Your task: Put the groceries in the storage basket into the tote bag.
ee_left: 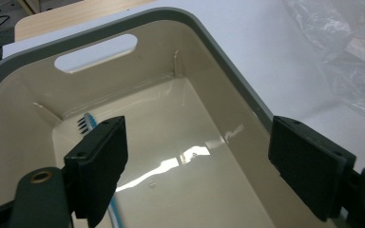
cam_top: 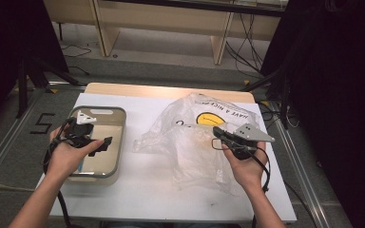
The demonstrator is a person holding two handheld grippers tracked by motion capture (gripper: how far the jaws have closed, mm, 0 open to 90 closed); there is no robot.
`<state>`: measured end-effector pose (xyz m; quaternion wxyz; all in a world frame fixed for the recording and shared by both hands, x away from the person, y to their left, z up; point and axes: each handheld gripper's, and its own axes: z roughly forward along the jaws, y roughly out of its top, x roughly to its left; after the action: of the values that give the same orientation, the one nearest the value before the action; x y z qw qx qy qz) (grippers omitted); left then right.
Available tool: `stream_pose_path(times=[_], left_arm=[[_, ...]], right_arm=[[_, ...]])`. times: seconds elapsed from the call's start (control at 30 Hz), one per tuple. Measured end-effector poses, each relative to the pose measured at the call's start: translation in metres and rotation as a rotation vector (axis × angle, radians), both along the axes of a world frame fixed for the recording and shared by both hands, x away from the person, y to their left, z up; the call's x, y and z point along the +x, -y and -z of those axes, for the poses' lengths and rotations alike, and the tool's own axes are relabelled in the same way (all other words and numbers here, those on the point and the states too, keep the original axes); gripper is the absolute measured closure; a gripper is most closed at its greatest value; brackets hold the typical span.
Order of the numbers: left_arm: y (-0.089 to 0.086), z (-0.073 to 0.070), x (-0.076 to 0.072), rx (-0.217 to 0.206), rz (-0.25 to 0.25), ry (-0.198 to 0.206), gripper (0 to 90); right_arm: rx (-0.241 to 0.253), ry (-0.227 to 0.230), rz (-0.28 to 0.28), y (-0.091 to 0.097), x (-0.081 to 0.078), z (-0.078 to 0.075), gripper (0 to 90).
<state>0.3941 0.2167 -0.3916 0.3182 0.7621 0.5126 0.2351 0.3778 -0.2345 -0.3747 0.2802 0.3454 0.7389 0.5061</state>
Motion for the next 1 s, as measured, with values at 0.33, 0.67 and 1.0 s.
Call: stream_pose_path(times=[0.33,0.67,1.0], left_arm=[[-0.006,0.007,0.015,0.018,-0.036,-0.032,20.8],[-0.010,0.017,0.031,0.019,-0.071,-0.082,20.9],[-0.017,0.027,0.045,0.030,-0.113,-0.130,21.5]], right_arm=[[0.000,0.000,-0.001,0.000,0.000,0.000,90.0],[-0.001,0.000,-0.003,0.000,0.000,0.000,90.0],[-0.002,-0.001,-0.005,-0.001,0.000,0.000,90.0]])
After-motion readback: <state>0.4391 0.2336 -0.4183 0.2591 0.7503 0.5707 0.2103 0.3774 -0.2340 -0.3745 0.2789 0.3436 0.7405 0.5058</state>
